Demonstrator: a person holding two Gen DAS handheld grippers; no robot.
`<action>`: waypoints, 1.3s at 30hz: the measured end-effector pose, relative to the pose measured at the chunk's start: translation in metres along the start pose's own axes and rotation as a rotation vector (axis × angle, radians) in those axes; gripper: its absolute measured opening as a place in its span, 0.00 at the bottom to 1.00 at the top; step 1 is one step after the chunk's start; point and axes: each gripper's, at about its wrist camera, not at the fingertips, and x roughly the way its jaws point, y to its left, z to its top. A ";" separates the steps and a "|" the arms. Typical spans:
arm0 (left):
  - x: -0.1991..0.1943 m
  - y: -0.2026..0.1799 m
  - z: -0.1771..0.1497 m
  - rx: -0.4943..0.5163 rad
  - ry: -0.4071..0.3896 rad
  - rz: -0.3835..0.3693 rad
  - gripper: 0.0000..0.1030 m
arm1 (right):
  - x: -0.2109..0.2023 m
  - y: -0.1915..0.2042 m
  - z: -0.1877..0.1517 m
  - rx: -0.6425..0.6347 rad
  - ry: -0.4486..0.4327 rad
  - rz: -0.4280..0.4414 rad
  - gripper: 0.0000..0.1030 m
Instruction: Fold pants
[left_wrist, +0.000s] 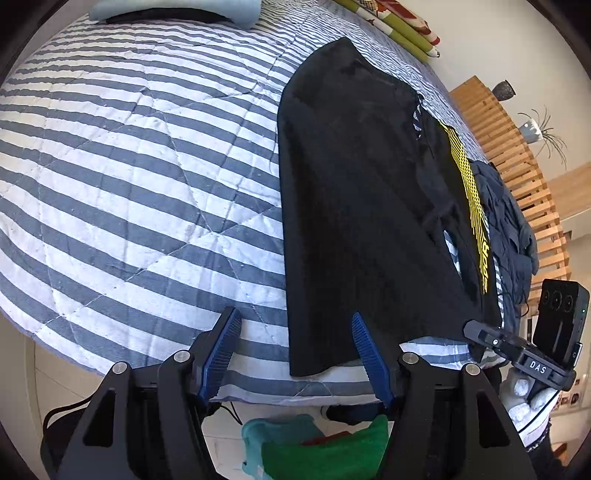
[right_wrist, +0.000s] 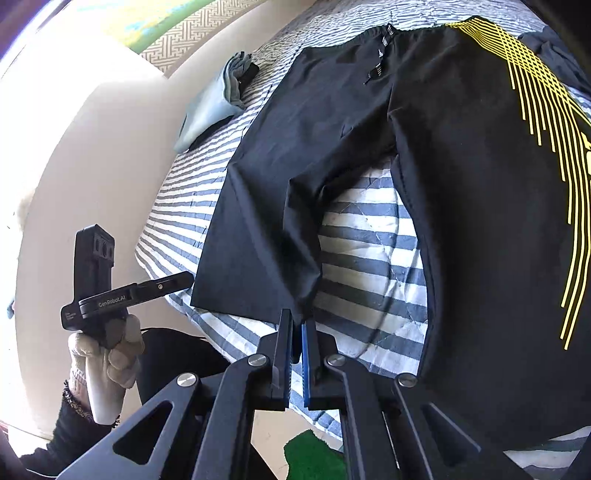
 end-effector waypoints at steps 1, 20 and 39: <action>0.001 -0.003 -0.001 0.012 -0.004 0.005 0.64 | 0.003 0.003 0.002 -0.009 0.002 -0.012 0.04; -0.063 0.032 -0.003 -0.010 -0.081 0.313 0.30 | 0.001 0.045 -0.034 -0.139 0.081 0.045 0.14; 0.074 -0.268 -0.061 0.548 0.151 -0.091 0.64 | -0.195 -0.167 -0.085 0.252 -0.271 -0.295 0.16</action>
